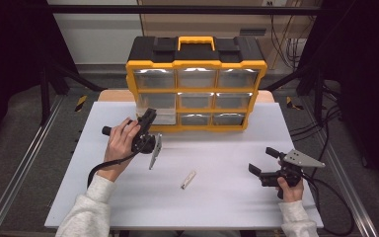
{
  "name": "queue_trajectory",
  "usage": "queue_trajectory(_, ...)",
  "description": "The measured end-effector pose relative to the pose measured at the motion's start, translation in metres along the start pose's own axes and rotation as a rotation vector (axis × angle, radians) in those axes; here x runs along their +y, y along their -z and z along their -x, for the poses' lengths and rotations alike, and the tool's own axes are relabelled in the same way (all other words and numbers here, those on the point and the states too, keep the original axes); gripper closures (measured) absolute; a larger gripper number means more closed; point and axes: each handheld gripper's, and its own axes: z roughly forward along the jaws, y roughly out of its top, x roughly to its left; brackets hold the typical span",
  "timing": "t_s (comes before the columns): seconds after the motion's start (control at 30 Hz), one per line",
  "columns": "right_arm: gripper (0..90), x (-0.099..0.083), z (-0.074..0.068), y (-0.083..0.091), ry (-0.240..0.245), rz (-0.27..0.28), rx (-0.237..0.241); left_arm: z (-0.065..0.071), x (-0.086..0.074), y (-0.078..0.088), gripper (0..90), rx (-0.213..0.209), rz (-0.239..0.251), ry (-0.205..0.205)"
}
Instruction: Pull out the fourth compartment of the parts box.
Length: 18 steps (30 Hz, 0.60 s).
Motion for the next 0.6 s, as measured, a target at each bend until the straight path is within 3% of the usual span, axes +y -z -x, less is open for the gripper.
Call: queue_trajectory(0.6,0.3,0.0,0.0,-0.0002,0.0,-0.001,0.001,0.0018,0.0021,0.0076,78.2,0.003,-0.002,0.003)
